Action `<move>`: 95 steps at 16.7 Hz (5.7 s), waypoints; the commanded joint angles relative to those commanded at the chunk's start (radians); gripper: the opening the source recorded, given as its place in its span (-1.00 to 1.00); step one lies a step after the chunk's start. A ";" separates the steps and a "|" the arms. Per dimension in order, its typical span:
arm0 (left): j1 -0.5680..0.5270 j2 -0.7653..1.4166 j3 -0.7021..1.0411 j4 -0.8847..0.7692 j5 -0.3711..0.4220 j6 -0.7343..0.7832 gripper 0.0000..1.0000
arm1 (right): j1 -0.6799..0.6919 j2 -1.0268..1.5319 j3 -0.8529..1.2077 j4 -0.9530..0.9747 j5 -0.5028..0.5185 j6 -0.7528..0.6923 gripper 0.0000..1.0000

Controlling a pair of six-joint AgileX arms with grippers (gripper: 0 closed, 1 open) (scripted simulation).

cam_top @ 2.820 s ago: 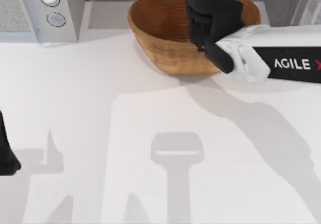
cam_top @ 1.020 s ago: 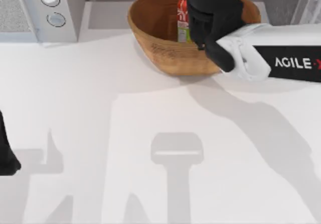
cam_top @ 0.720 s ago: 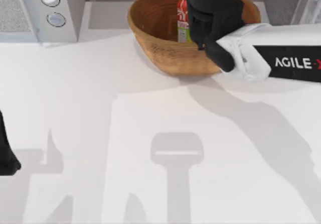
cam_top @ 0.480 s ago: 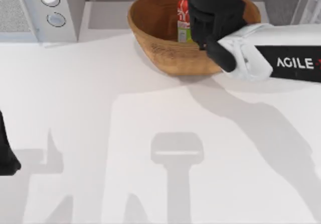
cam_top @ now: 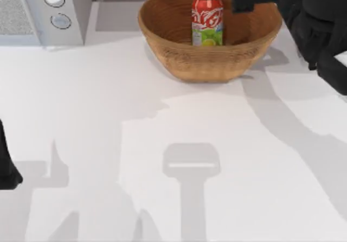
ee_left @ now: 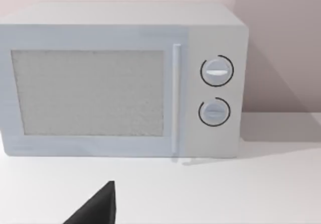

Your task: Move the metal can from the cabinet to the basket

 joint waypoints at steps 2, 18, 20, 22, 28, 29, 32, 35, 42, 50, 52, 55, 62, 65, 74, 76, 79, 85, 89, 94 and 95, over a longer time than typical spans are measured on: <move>0.000 0.000 0.000 0.000 0.000 0.000 1.00 | -0.060 -0.190 -0.164 -0.050 -0.084 0.002 1.00; 0.000 0.000 0.000 0.000 0.000 0.000 1.00 | -0.446 -1.657 -1.016 -0.537 -0.367 -0.030 1.00; 0.000 0.000 0.000 0.000 0.000 0.000 1.00 | -0.454 -1.680 -1.027 -0.550 -0.366 -0.032 1.00; 0.000 0.000 0.000 0.000 0.000 0.000 1.00 | -0.454 -1.680 -1.027 -0.550 -0.366 -0.032 1.00; 0.000 0.000 0.000 0.000 0.000 0.000 1.00 | -0.501 -1.612 -1.009 -0.492 -0.416 -0.030 1.00; 0.000 0.000 0.000 0.000 0.000 0.000 1.00 | -0.533 -1.569 -0.999 -0.455 -0.447 -0.030 1.00; 0.000 0.000 0.000 0.000 0.000 0.000 1.00 | -0.663 -1.388 -0.954 -0.305 -0.573 -0.026 1.00; 0.000 0.000 0.000 0.000 0.000 0.000 1.00 | -0.830 -1.146 -0.894 -0.110 -0.732 -0.019 1.00; 0.000 0.000 0.000 0.000 0.000 0.000 1.00 | -1.235 -0.524 -0.747 0.367 -1.124 -0.003 1.00; 0.000 0.000 0.000 0.000 0.000 0.000 1.00 | -1.477 -0.134 -0.660 0.658 -1.376 0.001 1.00; 0.000 0.000 0.000 0.000 0.000 0.000 1.00 | -1.479 -0.130 -0.659 0.661 -1.379 0.001 1.00; 0.000 0.000 0.000 0.000 0.000 0.000 1.00 | -1.475 -0.133 -0.663 0.658 -1.376 0.001 1.00; 0.000 0.000 0.000 0.000 0.000 0.000 1.00 | -1.491 -0.143 -0.457 0.436 -1.392 0.001 1.00; 0.000 0.000 0.000 0.000 0.000 0.000 1.00 | -1.502 -0.163 -0.257 0.205 -1.400 0.002 1.00; 0.000 0.000 0.000 0.000 0.000 0.000 1.00 | -1.510 -0.274 0.437 -0.616 -1.407 0.003 1.00; 0.000 0.000 0.000 0.000 0.000 0.000 1.00 | -1.505 -0.301 0.556 -0.755 -1.404 0.002 1.00; 0.000 0.000 0.000 0.000 0.000 0.000 1.00 | -1.498 -0.331 0.677 -0.890 -1.401 0.002 1.00; 0.000 0.000 0.000 0.000 0.000 0.000 1.00 | -1.495 -0.341 0.716 -0.929 -1.400 0.001 1.00; 0.000 0.000 0.000 0.000 0.000 0.000 1.00 | -1.469 -0.336 0.721 -0.929 -1.370 0.001 1.00; 0.000 0.000 0.000 0.000 0.000 0.000 1.00 | -1.225 -0.325 0.742 -0.946 -1.123 -0.001 1.00; 0.000 0.000 0.000 0.000 0.000 0.000 1.00 | -1.150 -0.324 0.746 -0.950 -1.046 -0.001 1.00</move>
